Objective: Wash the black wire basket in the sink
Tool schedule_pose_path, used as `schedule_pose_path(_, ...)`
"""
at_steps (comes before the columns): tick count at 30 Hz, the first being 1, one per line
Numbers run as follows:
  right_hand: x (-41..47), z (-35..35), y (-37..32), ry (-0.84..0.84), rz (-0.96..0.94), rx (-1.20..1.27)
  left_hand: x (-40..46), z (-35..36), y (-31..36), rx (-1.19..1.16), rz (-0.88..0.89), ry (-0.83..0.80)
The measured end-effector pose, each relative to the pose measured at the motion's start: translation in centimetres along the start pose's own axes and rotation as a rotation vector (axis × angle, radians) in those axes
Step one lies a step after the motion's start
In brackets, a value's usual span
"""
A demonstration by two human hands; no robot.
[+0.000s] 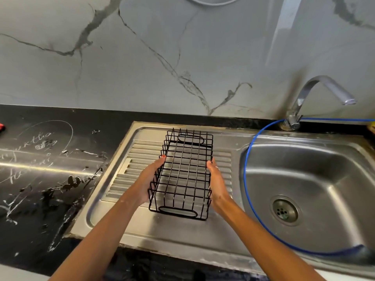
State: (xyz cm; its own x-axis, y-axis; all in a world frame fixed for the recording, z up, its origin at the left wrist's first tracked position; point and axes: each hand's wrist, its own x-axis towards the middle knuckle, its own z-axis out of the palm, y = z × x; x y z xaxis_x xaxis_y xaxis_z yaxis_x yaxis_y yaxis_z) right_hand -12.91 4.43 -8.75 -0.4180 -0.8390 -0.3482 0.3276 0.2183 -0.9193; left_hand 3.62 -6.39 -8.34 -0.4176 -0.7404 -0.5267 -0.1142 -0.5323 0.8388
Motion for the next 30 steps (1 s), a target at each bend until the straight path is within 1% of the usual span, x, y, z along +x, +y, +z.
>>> schedule_pose_path(8,0.7,0.4,1.1,0.024,0.010,-0.008,0.5,-0.7,-0.9,-0.030,-0.002,0.009)
schedule_pose_path(12,0.8,0.6,1.3,0.023,0.006,-0.021,-0.1,-0.4,-0.9,-0.032,0.008,0.049)
schedule_pose_path(14,0.9,0.7,1.4,0.015,-0.004,-0.039,0.1,-0.5,-1.2,-0.042,-0.018,0.036)
schedule_pose_path(18,0.5,0.9,1.1,0.023,-0.016,-0.065,0.1,-0.6,-1.5,-0.051,0.021,0.038)
schedule_pose_path(22,0.3,0.7,0.7,0.015,-0.031,-0.134,-0.2,-0.3,-0.7,0.029,0.040,0.025)
schedule_pose_path(25,0.1,-0.3,0.1,-0.020,-0.029,-0.193,-0.4,0.0,0.4,0.142,0.051,0.049)
schedule_pose_path(26,0.1,-0.8,0.1,-0.028,-0.039,-0.191,-0.2,0.1,0.7,0.162,0.101,0.065)
schedule_pose_path(28,0.2,-2.3,-0.2,-0.007,-0.131,-0.192,0.3,0.2,1.7,0.230,0.208,0.128)
schedule_pose_path(30,0.4,-4.6,-0.9,0.050,-0.231,-0.231,0.2,1.3,3.1,0.306,0.301,0.172)
